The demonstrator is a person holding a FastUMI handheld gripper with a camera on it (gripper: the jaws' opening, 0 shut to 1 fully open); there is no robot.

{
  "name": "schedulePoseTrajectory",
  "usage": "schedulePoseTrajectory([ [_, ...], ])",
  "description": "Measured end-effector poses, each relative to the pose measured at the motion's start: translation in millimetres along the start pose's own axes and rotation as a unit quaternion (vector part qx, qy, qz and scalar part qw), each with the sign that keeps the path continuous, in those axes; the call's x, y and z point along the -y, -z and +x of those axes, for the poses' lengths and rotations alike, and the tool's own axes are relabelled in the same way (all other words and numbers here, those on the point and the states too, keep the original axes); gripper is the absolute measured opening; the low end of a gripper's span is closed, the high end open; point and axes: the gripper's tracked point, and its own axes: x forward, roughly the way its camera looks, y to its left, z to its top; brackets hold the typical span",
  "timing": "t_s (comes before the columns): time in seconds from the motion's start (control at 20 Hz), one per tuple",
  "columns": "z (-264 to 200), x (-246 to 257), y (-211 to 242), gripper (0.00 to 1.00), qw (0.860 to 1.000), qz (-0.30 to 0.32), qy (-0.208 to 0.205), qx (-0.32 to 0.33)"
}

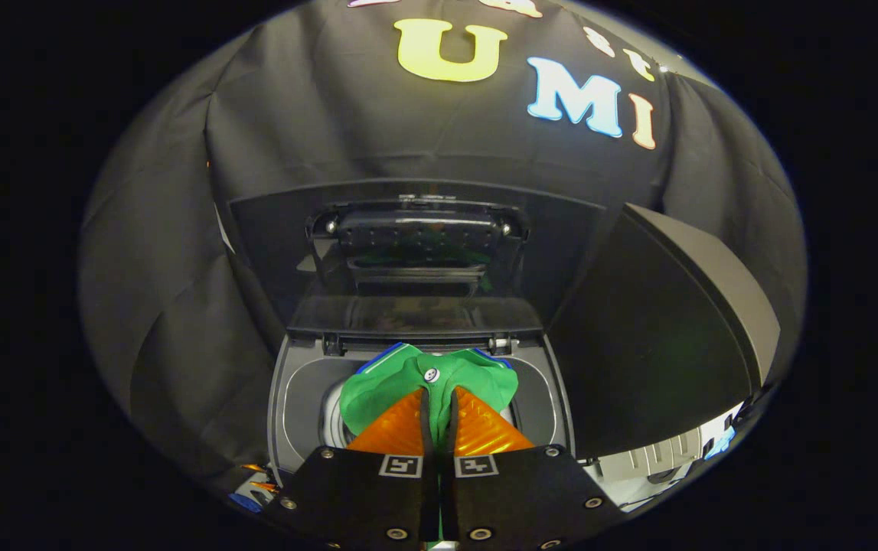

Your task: Put the clothes into the washing machine and then close the washing machine lid.

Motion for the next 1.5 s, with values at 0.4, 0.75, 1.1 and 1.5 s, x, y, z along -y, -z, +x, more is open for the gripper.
schedulePoseTrajectory([
  [0.4, 24.2, -7.1, 38.7, 0.01, 0.998, -0.034, -0.018, -0.055],
  [0.75, 41.5, -6.1, 68.1, 0.01, 0.994, -0.051, -0.031, -0.093],
  [1.1, 44.2, -8.6, 101.7, 0.01, 0.990, -0.044, -0.032, -0.130],
  [1.5, 47.0, -9.6, 111.6, 0.06, 0.990, -0.047, -0.027, -0.129],
])
